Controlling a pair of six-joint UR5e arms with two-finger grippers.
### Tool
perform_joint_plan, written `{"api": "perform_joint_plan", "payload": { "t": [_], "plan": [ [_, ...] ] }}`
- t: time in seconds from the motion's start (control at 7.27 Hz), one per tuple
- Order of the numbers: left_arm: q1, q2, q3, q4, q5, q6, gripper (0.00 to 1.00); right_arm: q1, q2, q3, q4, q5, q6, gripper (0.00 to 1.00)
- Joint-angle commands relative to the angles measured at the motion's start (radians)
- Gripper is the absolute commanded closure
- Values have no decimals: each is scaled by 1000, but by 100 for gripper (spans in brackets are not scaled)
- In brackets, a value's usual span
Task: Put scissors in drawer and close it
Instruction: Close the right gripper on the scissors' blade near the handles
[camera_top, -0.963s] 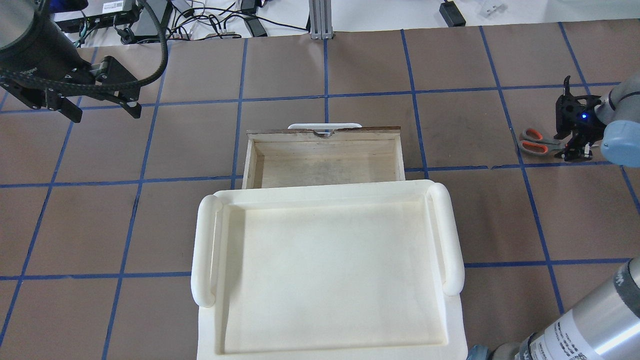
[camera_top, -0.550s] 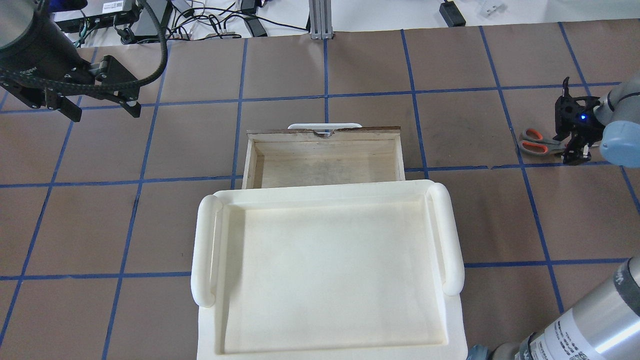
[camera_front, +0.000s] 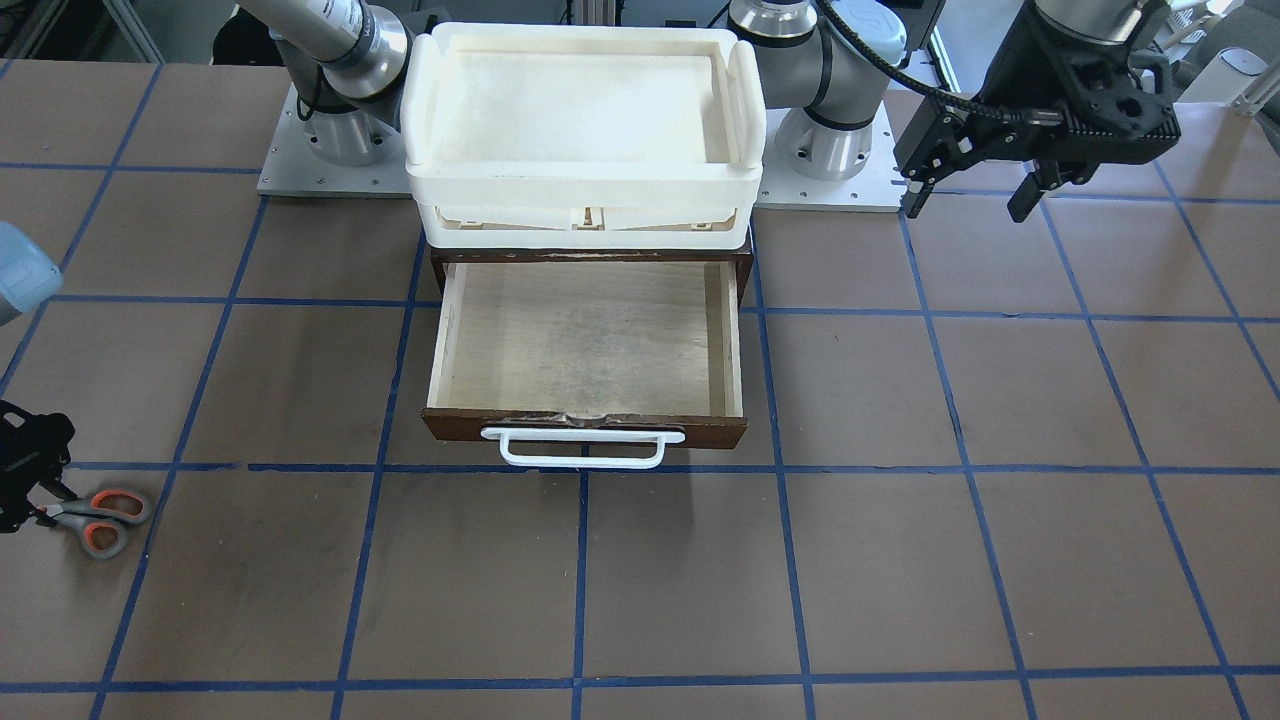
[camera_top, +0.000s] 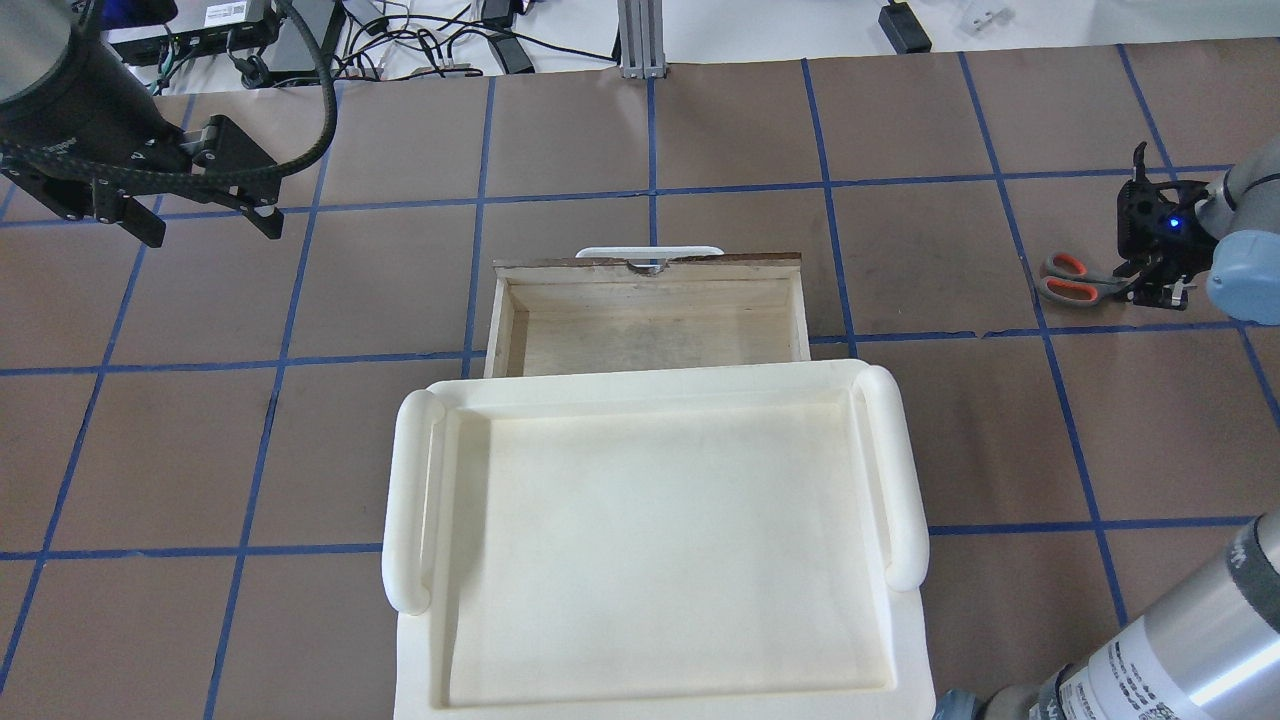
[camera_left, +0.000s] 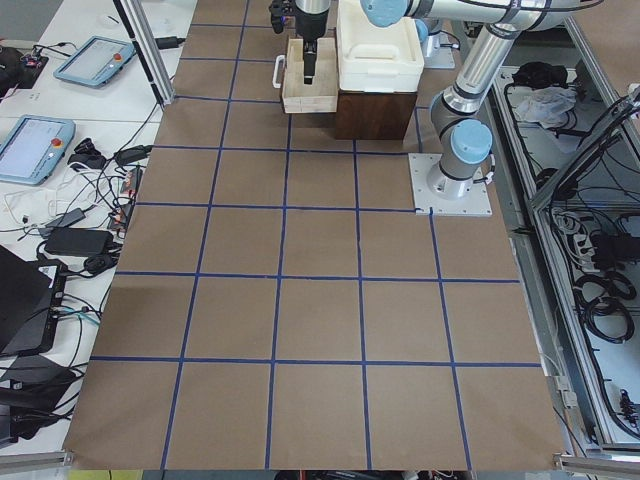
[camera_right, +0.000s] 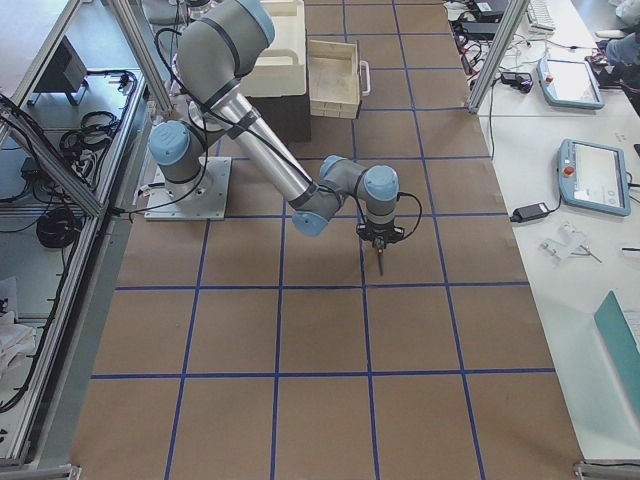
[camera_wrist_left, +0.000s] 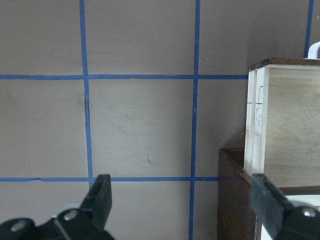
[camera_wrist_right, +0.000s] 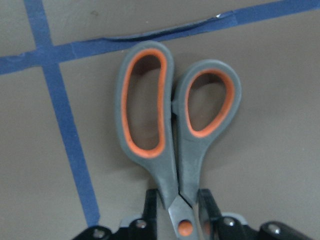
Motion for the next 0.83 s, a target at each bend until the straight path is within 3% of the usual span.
{"api": "perform_joint_plan", "payload": {
  "t": [0.0, 0.14, 0.55, 0.69],
  "plan": [
    [0, 3, -9, 3, -1, -1, 0, 0, 1, -4, 2, -2, -2, 67],
    [0, 4, -9, 3, -1, -1, 0, 1, 1, -4, 3, -2, -1, 67],
    [0, 1, -9, 5, -1, -1, 0, 1, 1, -4, 22, 1, -7, 23],
    [0, 3, -9, 5, 0, -1, 0, 1, 2, -4, 22, 1, -8, 21]
  ]
}}
